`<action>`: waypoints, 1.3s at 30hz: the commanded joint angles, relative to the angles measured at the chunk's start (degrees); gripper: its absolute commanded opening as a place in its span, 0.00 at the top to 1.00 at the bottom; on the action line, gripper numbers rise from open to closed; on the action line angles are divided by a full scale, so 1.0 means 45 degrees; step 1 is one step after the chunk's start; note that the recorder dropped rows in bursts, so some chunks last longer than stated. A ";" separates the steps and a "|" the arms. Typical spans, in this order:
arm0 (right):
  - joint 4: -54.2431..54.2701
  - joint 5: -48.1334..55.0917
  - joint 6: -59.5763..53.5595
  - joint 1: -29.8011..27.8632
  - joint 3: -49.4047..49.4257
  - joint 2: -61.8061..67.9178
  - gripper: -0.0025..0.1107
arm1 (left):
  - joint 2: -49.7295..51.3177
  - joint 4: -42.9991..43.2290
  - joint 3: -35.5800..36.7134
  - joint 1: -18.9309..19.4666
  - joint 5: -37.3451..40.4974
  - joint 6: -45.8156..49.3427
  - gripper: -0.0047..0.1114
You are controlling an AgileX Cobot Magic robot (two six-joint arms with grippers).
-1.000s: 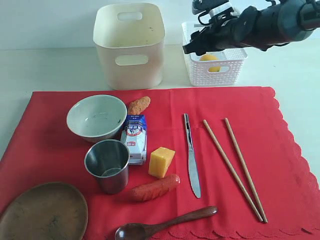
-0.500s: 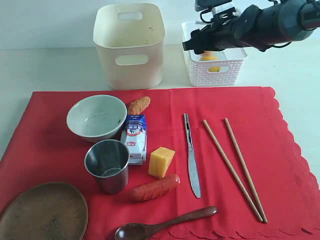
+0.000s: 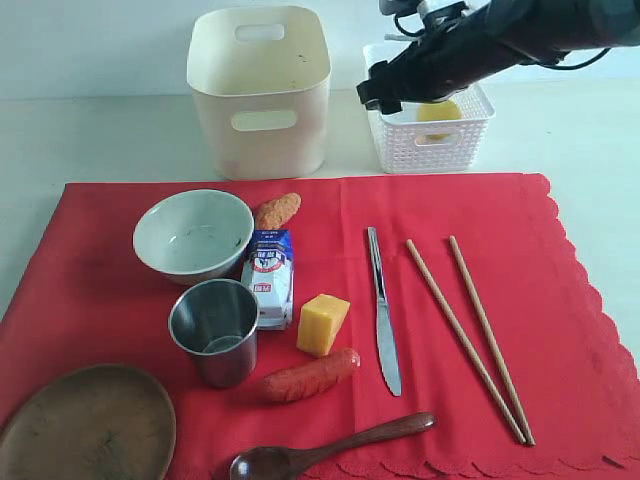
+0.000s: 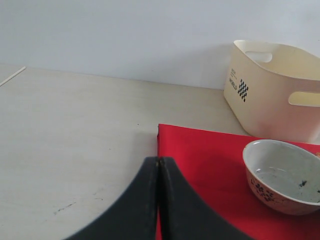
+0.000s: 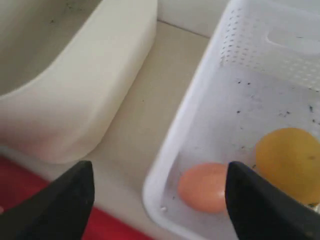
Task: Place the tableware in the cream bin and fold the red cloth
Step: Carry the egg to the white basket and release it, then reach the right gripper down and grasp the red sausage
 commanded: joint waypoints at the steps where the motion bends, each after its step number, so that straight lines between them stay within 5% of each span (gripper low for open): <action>1: -0.0022 0.1543 -0.0069 -0.0064 -0.0088 -0.0711 0.42 | -0.0066 0.0082 0.0004 -0.0003 -0.0076 0.0001 0.94; 12: -0.0689 0.4904 0.0154 -0.0064 0.0064 -0.2207 0.98 | -0.0066 0.0082 0.0004 -0.0003 -0.0076 0.0001 0.94; 24: 0.2403 0.5137 -0.1998 0.0441 0.3719 -0.5014 0.98 | -0.0066 0.0082 0.0004 -0.0003 -0.0076 0.0001 0.94; 39: 0.1874 0.4590 -0.3195 0.5062 0.6318 -0.5238 0.98 | -0.0066 0.0082 0.0004 -0.0003 -0.0076 0.0001 0.94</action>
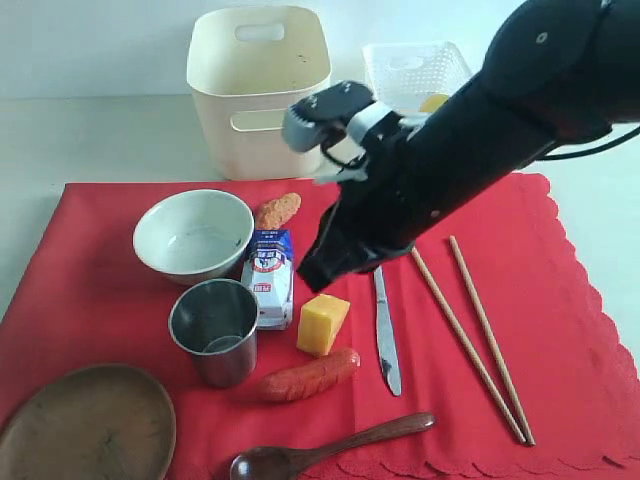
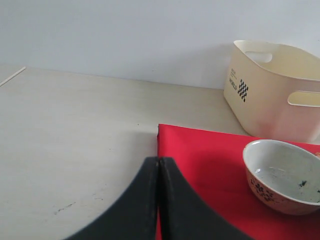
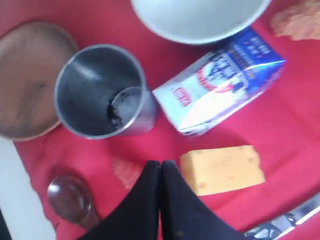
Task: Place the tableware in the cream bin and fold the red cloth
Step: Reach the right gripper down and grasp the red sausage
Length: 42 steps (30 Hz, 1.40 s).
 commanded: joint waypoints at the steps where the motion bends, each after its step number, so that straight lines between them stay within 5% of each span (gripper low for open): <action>1: -0.1041 -0.0058 -0.0496 0.1296 0.0208 -0.0110 0.98 | -0.0066 0.0082 0.0004 -0.0003 -0.0076 0.0001 0.94; 7: -0.2036 -0.0203 -0.0459 0.2641 0.0208 -0.0110 0.89 | -0.0066 0.0082 0.0004 -0.0003 -0.0076 0.0001 0.94; 14: -0.3008 -0.0410 -0.0459 0.3703 0.0208 0.0131 0.55 | -0.0066 0.0082 0.0004 -0.0003 -0.0076 0.0001 0.94; 17: -0.3955 -0.0410 -0.0426 0.3813 0.0208 0.0526 0.48 | -0.0066 0.0082 0.0004 -0.0003 -0.0076 0.0001 0.94; 24: -0.6622 -0.0417 0.1202 0.3813 0.0208 0.1445 0.47 | -0.0066 0.0082 0.0004 -0.0003 -0.0076 0.0001 0.94; 42: -0.7340 -0.1859 0.1178 0.3813 0.0208 0.3195 0.53 | -0.0066 0.0082 0.0004 -0.0003 -0.0076 0.0001 0.94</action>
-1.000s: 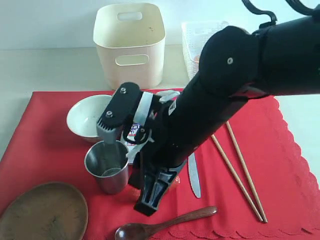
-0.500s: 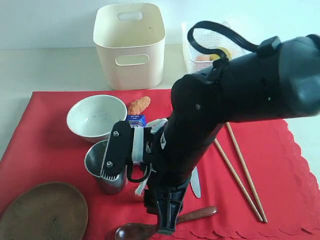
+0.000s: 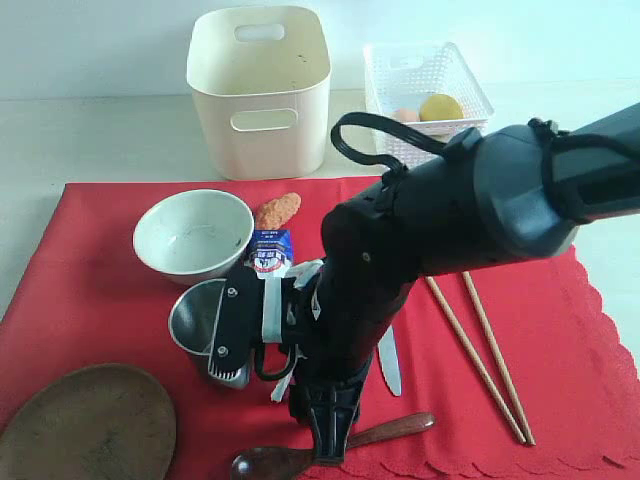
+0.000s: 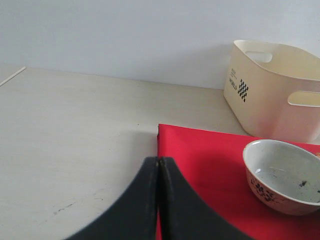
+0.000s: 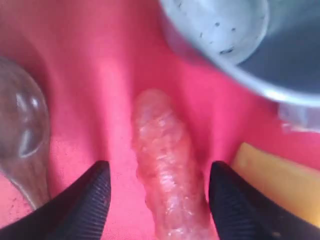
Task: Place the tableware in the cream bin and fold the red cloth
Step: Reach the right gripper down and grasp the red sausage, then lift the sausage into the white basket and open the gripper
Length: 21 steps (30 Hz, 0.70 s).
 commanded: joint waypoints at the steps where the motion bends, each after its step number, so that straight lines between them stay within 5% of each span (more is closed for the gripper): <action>1: -0.0062 0.0047 0.0063 0.0021 0.0049 0.0227 0.56 | -0.0066 0.0082 0.0004 -0.0003 -0.0076 0.0001 0.94; 12: -0.0062 0.0735 0.0328 0.0021 0.0024 0.0227 0.98 | -0.0066 0.0082 0.0004 -0.0003 -0.0076 0.0001 0.94; 21: 0.0173 0.1126 0.0895 0.0021 0.0024 -0.0798 0.98 | -0.0066 0.0082 0.0004 -0.0003 -0.0076 0.0001 0.94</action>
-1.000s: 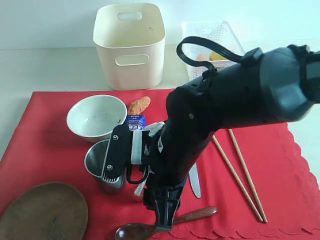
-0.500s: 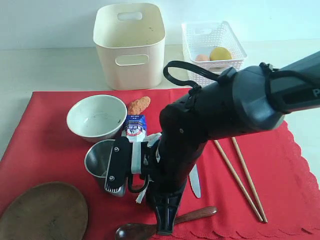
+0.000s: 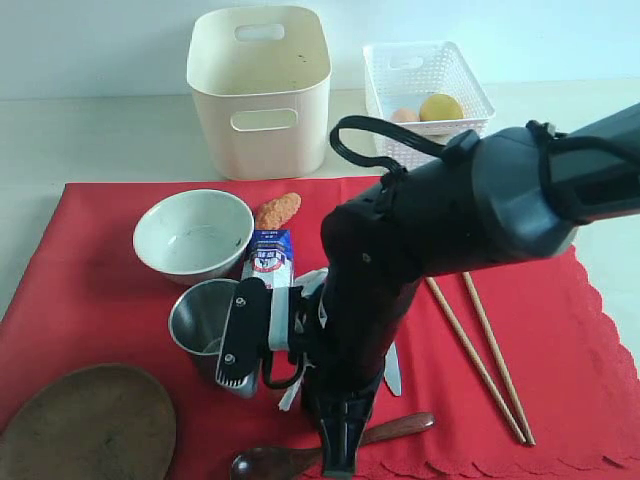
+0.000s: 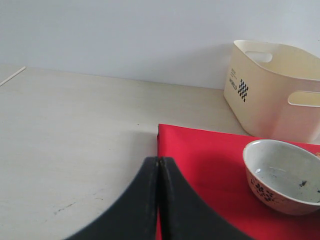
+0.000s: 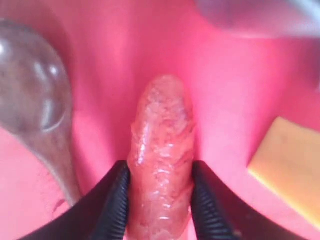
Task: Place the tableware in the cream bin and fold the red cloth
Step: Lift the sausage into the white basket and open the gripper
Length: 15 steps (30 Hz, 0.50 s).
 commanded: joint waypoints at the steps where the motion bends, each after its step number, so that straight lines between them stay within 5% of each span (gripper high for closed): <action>1: 0.0195 0.0085 0.0606 0.0021 0.0024 -0.0896 0.98 | -0.0066 0.0082 0.0004 -0.0003 -0.0076 0.0001 0.94; 15: 0.0101 -0.2475 0.1596 -0.0972 0.0024 -0.3975 0.98 | -0.0066 0.0082 0.0004 -0.0003 -0.0076 0.0001 0.94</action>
